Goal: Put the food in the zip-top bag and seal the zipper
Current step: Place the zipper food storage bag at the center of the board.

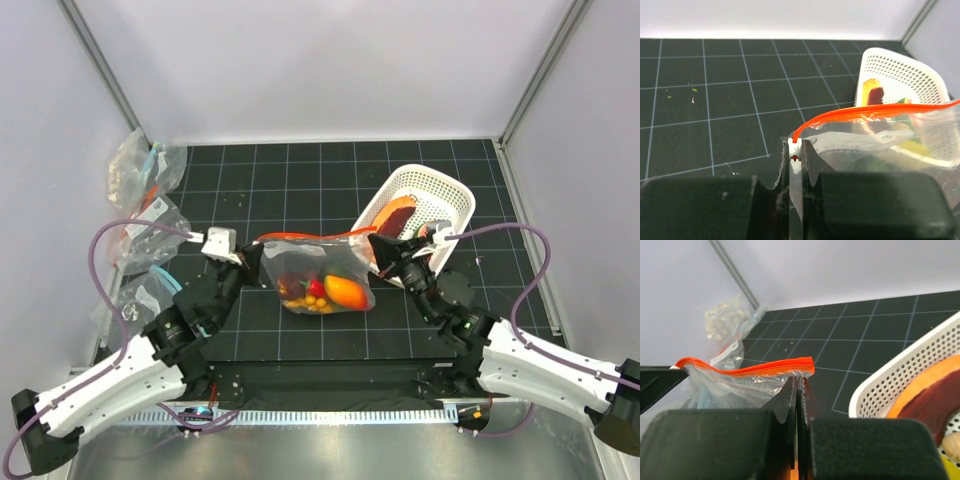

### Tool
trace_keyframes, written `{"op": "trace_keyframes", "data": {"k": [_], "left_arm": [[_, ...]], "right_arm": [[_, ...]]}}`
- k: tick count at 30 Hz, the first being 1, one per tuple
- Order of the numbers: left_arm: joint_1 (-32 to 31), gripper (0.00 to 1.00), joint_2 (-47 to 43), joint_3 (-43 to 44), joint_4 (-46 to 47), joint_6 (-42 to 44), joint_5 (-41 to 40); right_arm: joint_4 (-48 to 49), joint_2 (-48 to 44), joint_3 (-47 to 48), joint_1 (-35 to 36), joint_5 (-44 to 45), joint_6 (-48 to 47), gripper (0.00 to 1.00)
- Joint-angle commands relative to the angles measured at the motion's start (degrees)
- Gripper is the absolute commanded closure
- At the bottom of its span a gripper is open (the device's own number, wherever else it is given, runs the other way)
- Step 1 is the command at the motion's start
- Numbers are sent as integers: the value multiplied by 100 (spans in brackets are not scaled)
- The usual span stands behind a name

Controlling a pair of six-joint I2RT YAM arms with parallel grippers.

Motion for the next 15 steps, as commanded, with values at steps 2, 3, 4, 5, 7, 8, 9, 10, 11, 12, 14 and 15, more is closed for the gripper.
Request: {"op": "trace_keyframes", "data": {"k": [2,3,4,5,7,8,9,10,11,12,14,15], "left_arm": [[44,100,660,80,922,201,-289],[96,99,792,115,993,219,-298],[149,100,1107,185,1028,228,-315],[202,100,1249,203,1107,228,-289],[369,97,1626,212,1274,219,-141],[421,81,1742,194,1466,210,87],[465,62,1821,185,1564,97,132],[518,33,1865,151,1678,0,150],[518,14,1848,46,1923,-70,298],[527,11,1787,-16,2056,-89,387],[527,0,1473,-183,2206,-185,353],[527,0,1314,-219,2189,-185,283]], "right_arm": [[312,467,299,23,1199,-105,99],[147,643,378,23,1526,-97,99],[49,940,509,6,1895,43,99],[-30,1083,563,-82,2220,122,99],[-154,1285,589,-196,2250,403,94],[-154,1312,581,-336,2163,509,90],[-180,1339,572,-407,2127,597,79],[-224,1348,589,-469,2092,676,60],[-285,1339,607,-600,1970,738,29],[-442,1304,642,-644,1969,799,21],[-715,1155,756,-750,1925,862,14],[-769,1076,774,-820,1820,844,13]]}}
